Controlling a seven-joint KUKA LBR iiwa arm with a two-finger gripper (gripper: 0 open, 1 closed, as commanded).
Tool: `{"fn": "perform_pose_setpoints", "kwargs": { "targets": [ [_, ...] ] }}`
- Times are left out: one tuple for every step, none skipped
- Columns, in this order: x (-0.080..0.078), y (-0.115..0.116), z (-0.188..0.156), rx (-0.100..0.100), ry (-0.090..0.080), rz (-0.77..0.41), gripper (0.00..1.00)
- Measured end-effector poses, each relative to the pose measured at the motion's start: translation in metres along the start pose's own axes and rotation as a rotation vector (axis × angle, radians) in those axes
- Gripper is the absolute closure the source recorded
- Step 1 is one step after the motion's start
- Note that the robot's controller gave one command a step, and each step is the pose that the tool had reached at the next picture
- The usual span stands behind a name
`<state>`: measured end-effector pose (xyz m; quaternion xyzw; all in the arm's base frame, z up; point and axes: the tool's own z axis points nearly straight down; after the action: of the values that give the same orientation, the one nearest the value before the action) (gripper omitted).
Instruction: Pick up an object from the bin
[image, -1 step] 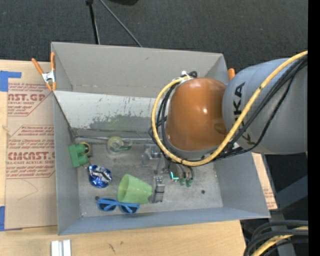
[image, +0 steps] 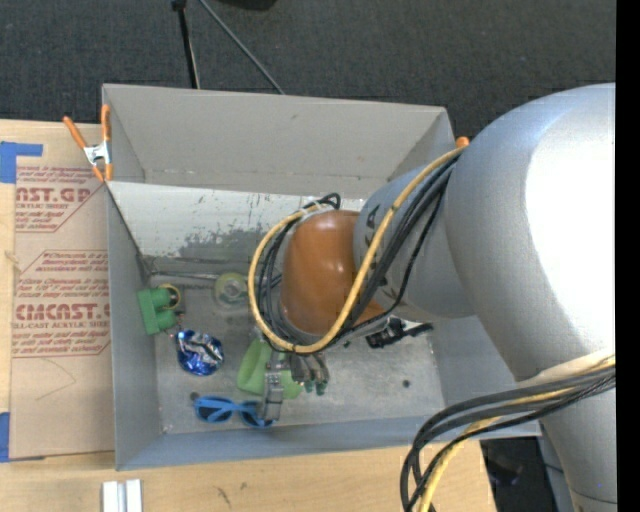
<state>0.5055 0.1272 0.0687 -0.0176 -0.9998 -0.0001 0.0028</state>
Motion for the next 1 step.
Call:
{"fn": "perform_pose_setpoints", "kwargs": {
  "targets": [
    [-0.0013, -0.0004, -0.0038, -0.001, -0.005, 0.001, 1.00]
  ]
}}
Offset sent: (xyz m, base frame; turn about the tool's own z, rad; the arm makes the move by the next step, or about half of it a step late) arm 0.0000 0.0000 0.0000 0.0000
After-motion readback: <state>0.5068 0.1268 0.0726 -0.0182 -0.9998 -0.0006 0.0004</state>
